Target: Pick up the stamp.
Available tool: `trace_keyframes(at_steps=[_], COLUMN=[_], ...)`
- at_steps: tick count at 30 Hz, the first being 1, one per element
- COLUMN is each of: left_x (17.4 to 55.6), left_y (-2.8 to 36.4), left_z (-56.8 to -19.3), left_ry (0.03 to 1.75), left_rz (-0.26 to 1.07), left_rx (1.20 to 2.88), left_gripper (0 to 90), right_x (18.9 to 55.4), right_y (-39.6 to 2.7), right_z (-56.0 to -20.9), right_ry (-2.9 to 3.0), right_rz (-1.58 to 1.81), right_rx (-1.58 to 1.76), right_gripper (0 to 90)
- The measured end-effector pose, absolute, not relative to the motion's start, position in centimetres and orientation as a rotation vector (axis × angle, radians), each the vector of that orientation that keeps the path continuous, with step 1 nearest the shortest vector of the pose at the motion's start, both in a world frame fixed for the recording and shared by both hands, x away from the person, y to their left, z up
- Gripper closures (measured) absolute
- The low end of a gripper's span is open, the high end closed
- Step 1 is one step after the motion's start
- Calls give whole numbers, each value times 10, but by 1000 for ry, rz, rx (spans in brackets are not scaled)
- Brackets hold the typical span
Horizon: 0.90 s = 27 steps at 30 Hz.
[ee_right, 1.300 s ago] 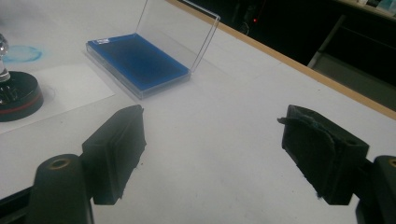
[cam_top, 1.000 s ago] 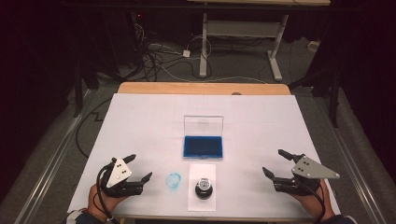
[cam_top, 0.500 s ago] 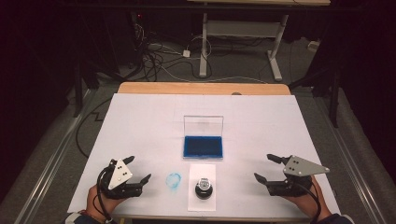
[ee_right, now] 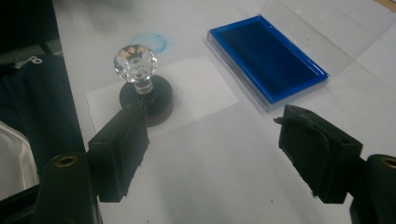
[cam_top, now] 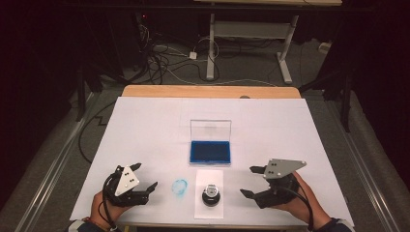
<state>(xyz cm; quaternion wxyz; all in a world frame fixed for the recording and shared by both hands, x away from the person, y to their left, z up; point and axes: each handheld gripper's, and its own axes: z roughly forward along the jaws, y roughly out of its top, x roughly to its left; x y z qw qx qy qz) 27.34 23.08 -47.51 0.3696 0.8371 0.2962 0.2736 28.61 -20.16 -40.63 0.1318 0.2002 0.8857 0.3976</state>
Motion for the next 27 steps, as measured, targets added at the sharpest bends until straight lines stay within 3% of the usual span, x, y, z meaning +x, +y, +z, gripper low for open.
trace_keyframes(at_steps=[9, 27], left_x=[272, 272], left_y=[230, 226], left_z=[-477, -479], left_ry=[752, 729], left_rz=[683, 674], left_rx=[2166, 2207], left_gripper=[171, 171], right_x=[295, 302], right_y=[-138, -98], right_z=[-412, -438], right_ry=[2715, 2856], right_rz=[1070, 939], right_rx=[454, 399], right_gripper=[226, 372])
